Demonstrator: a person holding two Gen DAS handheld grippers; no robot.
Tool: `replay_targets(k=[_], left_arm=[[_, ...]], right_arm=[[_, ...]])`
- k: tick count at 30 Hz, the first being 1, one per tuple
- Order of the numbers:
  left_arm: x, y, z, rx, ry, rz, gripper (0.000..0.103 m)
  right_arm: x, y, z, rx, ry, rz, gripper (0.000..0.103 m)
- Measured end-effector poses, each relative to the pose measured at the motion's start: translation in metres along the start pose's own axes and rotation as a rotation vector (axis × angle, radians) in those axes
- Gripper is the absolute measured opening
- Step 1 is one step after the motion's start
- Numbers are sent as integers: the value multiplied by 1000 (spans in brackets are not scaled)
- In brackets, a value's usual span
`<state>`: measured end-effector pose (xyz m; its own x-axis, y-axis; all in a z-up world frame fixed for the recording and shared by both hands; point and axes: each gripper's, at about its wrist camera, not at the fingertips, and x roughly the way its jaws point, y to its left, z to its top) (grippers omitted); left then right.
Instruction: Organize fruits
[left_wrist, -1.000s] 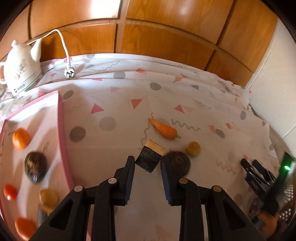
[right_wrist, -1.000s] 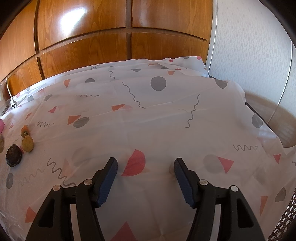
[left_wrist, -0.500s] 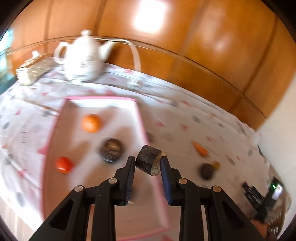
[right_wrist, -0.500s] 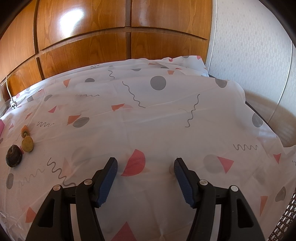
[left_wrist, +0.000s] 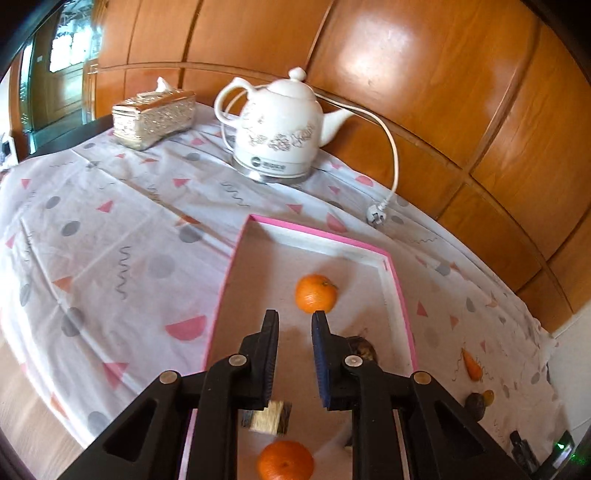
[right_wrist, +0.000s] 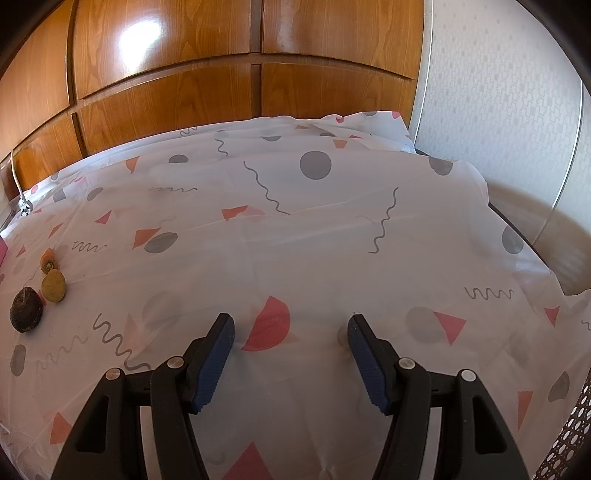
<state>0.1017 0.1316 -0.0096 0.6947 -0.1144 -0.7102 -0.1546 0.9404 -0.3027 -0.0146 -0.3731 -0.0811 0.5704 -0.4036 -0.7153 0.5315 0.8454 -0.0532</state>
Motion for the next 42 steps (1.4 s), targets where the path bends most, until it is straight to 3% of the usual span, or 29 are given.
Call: replay_targets(k=[7, 10, 12, 19, 21, 23, 33, 36, 42], left_arm=[[-17, 11, -28, 21, 11, 75, 20], [-24, 6, -46, 57, 14, 97, 26], [-26, 3, -55, 77, 22, 103, 31], [-30, -12, -76, 123, 39, 95, 32], [-34, -15, -77, 132, 26, 99, 36], [-37, -16, -78, 138, 10, 100, 42], [-43, -16, -82, 149, -4, 102, 48], [-45, -17, -82, 154, -14, 102, 50], [-47, -17, -82, 152, -17, 105, 51]], right_arm=[[0, 0, 0, 1, 0, -6, 67], [0, 0, 0, -1, 2, -6, 67], [0, 0, 1, -9, 9, -10, 67], [0, 3, 6, -42, 38, -22, 67], [-1, 9, 11, -71, 58, -25, 62], [-4, 17, 17, -89, 71, 45, 56], [-31, 120, 54, -309, 66, 417, 56], [-30, 155, 62, -400, 81, 457, 51], [-10, 212, 70, -541, 131, 455, 46]])
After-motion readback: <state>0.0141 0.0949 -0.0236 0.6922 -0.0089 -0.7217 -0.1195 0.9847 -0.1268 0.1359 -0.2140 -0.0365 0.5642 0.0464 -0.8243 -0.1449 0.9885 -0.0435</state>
